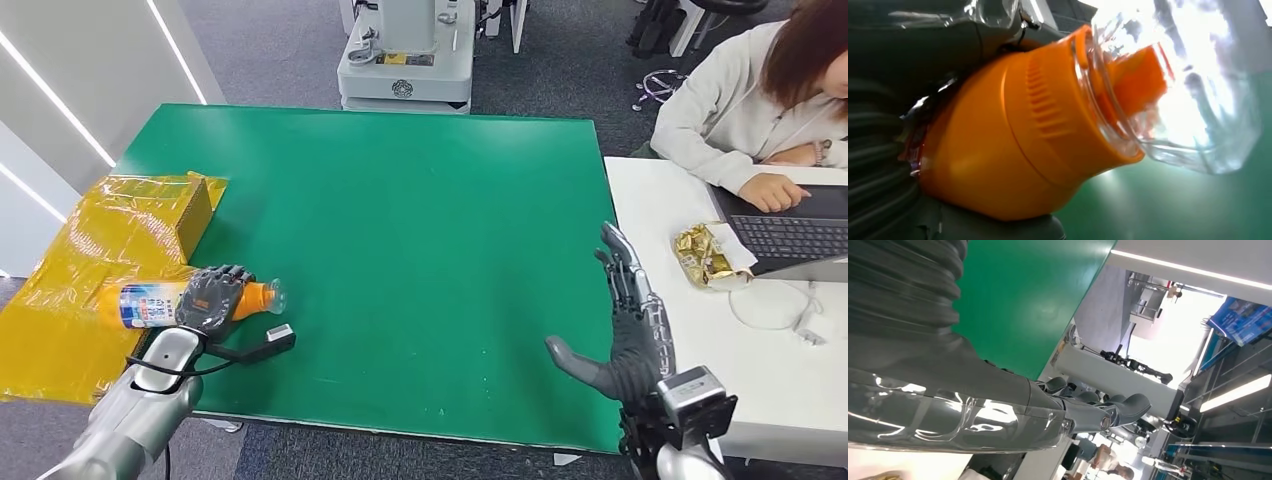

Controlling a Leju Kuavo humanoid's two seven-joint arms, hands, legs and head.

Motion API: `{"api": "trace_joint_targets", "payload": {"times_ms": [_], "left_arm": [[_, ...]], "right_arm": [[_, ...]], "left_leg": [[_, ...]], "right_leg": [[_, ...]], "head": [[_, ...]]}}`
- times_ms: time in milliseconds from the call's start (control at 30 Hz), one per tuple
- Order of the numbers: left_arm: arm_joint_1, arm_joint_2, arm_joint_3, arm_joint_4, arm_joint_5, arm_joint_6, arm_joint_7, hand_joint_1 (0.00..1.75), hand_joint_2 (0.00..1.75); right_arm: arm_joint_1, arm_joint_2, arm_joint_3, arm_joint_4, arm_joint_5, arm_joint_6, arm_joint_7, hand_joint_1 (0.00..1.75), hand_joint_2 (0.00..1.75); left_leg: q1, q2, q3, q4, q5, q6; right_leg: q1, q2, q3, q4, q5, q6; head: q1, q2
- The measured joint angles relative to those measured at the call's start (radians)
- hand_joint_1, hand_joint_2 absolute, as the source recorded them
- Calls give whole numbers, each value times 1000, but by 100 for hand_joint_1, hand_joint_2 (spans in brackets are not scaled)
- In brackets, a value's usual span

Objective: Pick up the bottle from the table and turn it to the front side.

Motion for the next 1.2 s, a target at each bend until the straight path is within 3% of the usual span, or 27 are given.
{"api": "trace_joint_targets", "payload": {"times_ms": [333, 400, 500, 533, 800, 1000, 1200], "left_arm": [[-106, -23, 7, 179, 3, -4, 38, 175, 175], [-119, -21, 11, 205, -15, -2, 69, 163, 175], [-127, -15, 16, 233, -42, 11, 109, 34, 175], [-128, -15, 19, 240, -41, 16, 115, 0, 175], [-123, -14, 68, 265, 26, 44, 75, 0, 175], [-77, -74, 196, 249, 346, -11, -174, 0, 175], [2, -149, 268, 150, 544, -66, -284, 0, 175]], "right_arm": [[-2, -23, 49, 23, -7, -15, 3, 0, 175], [-3, -23, 57, 29, -7, -16, 6, 0, 175], [-5, -23, 71, 40, -6, -16, 12, 0, 175], [-7, -23, 76, 44, -6, -16, 13, 0, 175], [-35, -22, 109, 85, -7, -8, 15, 0, 175], [-74, -19, 142, 138, -39, 1, 17, 0, 175], [-89, -14, 176, 190, -69, 5, 4, 0, 175]], "left_leg": [[0, 0, 1, 0, 1, 0], [0, 1, 2, -1, 1, -1], [0, 1, 3, -1, 1, -1], [0, 1, 3, -1, 1, -1], [0, 2, 4, -2, 1, -1], [-1, -2, 5, -2, 1, -1], [-3, -7, 8, -2, 1, 0]], "right_leg": [[0, -1, 2, 1, 0, 0], [0, 0, 2, 1, 0, -1], [0, 1, 2, 1, 1, -1], [0, 1, 2, 1, 1, -1], [0, 1, 3, 2, 0, -1], [-1, -3, 5, 2, 0, 0], [-3, -8, 10, 1, -3, 2]], "head": [[0, 0], [0, 0], [0, 0], [0, 0], [0, 0], [0, 0], [0, 0]]}}
